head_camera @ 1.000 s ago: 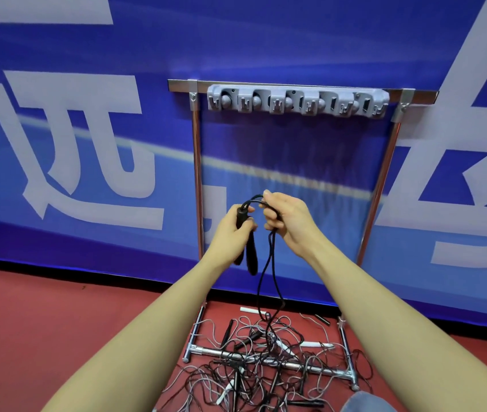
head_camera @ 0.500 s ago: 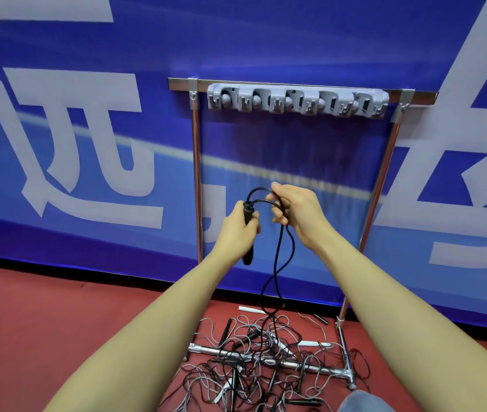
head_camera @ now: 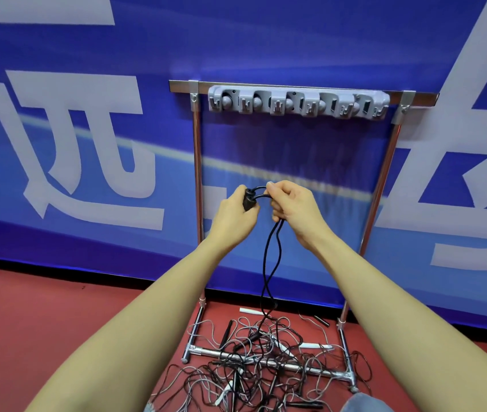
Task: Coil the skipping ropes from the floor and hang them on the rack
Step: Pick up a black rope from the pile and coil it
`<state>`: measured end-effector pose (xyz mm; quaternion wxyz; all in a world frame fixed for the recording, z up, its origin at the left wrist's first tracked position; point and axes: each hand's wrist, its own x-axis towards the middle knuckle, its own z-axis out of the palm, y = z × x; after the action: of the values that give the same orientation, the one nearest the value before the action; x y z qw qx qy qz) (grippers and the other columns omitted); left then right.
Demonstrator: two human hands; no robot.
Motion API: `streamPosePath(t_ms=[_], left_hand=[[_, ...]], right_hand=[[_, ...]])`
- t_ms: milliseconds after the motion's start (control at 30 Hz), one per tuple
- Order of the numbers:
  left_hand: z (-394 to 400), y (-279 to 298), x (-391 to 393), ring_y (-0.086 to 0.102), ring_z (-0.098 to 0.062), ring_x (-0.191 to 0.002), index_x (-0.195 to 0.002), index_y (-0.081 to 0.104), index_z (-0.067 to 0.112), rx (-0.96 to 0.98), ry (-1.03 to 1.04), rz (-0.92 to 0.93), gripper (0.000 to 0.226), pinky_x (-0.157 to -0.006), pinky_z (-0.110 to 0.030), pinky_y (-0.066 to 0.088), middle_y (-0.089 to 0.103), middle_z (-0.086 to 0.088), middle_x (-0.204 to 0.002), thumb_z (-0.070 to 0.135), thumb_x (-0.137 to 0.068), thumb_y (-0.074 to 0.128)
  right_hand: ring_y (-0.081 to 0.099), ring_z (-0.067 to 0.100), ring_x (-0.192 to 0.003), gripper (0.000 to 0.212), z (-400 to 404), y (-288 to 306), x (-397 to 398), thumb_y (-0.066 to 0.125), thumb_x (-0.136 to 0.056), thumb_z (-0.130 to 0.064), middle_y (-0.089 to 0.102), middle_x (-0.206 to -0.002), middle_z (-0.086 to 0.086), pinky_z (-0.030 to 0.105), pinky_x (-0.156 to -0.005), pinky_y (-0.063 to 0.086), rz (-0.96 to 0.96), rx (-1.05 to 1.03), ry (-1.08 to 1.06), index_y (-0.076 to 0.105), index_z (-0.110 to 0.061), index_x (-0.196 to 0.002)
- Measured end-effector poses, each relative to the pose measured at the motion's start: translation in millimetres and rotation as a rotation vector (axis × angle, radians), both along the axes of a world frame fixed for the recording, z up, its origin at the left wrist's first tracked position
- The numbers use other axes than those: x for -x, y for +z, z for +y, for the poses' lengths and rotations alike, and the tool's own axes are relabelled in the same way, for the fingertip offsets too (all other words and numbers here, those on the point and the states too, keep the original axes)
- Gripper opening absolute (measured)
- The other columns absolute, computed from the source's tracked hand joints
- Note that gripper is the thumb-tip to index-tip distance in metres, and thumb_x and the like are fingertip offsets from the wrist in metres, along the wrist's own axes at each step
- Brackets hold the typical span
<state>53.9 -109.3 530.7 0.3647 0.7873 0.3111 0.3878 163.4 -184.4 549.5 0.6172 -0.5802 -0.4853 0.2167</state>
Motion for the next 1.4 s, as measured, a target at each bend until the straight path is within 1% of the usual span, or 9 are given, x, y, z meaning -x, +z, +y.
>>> streamPosePath(t_ms=[133,367,533,667,833,1000,1100,1267,1400], left_hand=[[-4,3,-3,0.043,-0.018,-0.057,-0.083,0.050,0.006,0.076,-0.008,-0.136,0.006,-0.053,-0.036,0.042,0.046,0.000,-0.064,0.010,-0.087,0.050],[-6,-2,-4,0.027,-0.014,-0.038,-0.065,0.036,0.013,0.418,-0.122,-0.451,0.026,-0.045,-0.028,0.031,0.032,0.005,-0.045,-0.003,-0.084,0.044],[-7,-2,-1,0.025,-0.014,-0.039,-0.071,0.039,0.014,0.414,-0.230,-0.449,0.018,-0.044,-0.024,0.030,0.032,0.005,-0.046,0.011,-0.073,0.057],[-8,0,-6,0.035,-0.016,-0.039,-0.079,0.047,0.009,0.329,-0.045,-0.444,0.034,-0.045,-0.028,0.036,0.038,0.001,-0.050,0.021,-0.073,0.078],[-12,10,-18,0.034,-0.014,-0.042,-0.061,0.038,0.013,0.434,0.147,-0.620,0.027,-0.050,-0.027,0.035,0.036,0.000,-0.052,0.007,-0.078,0.059],[-11,20,-22,0.040,-0.018,-0.048,-0.058,0.044,0.010,0.619,0.098,-0.802,0.023,-0.056,-0.030,0.036,0.043,-0.002,-0.050,0.003,-0.079,0.052],[-10,23,-22,0.041,-0.016,-0.043,-0.057,0.043,0.010,0.758,-0.021,-0.937,0.028,-0.057,-0.029,0.039,0.041,0.000,-0.046,0.002,-0.082,0.051],[-7,19,-16,0.030,-0.012,-0.039,-0.056,0.034,0.015,0.932,-0.158,-1.107,0.033,-0.046,-0.024,0.034,0.032,0.003,-0.043,0.007,-0.086,0.044],[-4,11,-13,0.045,-0.014,-0.045,-0.062,0.042,0.012,0.979,-0.180,-1.092,0.026,-0.059,-0.026,0.043,0.043,0.000,-0.051,0.008,-0.088,0.047]], right_hand=[[0.041,0.010,-0.049,0.038,2,-1,-1,0.046,-0.099,-0.037,0.044,-0.055,-0.001,0.027,-0.060,0.046,-0.106,0.071,-0.023,0.058,-0.010,-0.074],[0.050,0.013,-0.050,0.061,2,-21,-4,0.032,-0.097,-0.058,0.048,-0.045,-0.006,0.029,-0.069,0.044,-0.242,0.323,-0.028,0.053,-0.011,-0.063],[0.033,0.012,-0.048,0.057,2,-27,-2,0.035,-0.096,-0.058,0.042,-0.050,-0.010,0.026,-0.052,0.033,-0.182,0.315,-0.133,0.043,-0.014,-0.060],[0.039,0.015,-0.051,0.057,3,-30,2,0.033,-0.097,-0.056,0.049,-0.058,0.000,0.029,-0.054,0.034,-0.161,0.348,-0.126,0.051,-0.013,-0.065],[0.048,0.022,-0.065,0.055,12,-43,13,0.026,-0.098,-0.054,0.060,-0.077,0.010,0.038,-0.066,0.044,-0.233,0.424,-0.228,0.045,-0.010,-0.071],[0.046,0.023,-0.071,0.056,18,-42,16,0.016,-0.096,-0.058,0.051,-0.077,0.003,0.039,-0.073,0.040,-0.218,0.430,-0.348,0.037,-0.018,-0.064],[0.057,0.026,-0.084,0.065,22,-39,16,0.009,-0.095,-0.059,0.061,-0.089,0.009,0.041,-0.082,0.046,-0.203,0.489,-0.389,0.053,-0.014,-0.078],[0.059,0.021,-0.054,0.062,21,-33,17,0.016,-0.097,-0.055,0.064,-0.069,0.011,0.038,-0.075,0.050,-0.151,0.456,-0.418,0.052,-0.010,-0.075],[0.064,0.029,-0.063,0.049,22,-34,14,0.022,-0.100,-0.041,0.060,-0.082,0.012,0.039,-0.075,0.054,-0.142,0.437,-0.487,0.044,-0.010,-0.068]])
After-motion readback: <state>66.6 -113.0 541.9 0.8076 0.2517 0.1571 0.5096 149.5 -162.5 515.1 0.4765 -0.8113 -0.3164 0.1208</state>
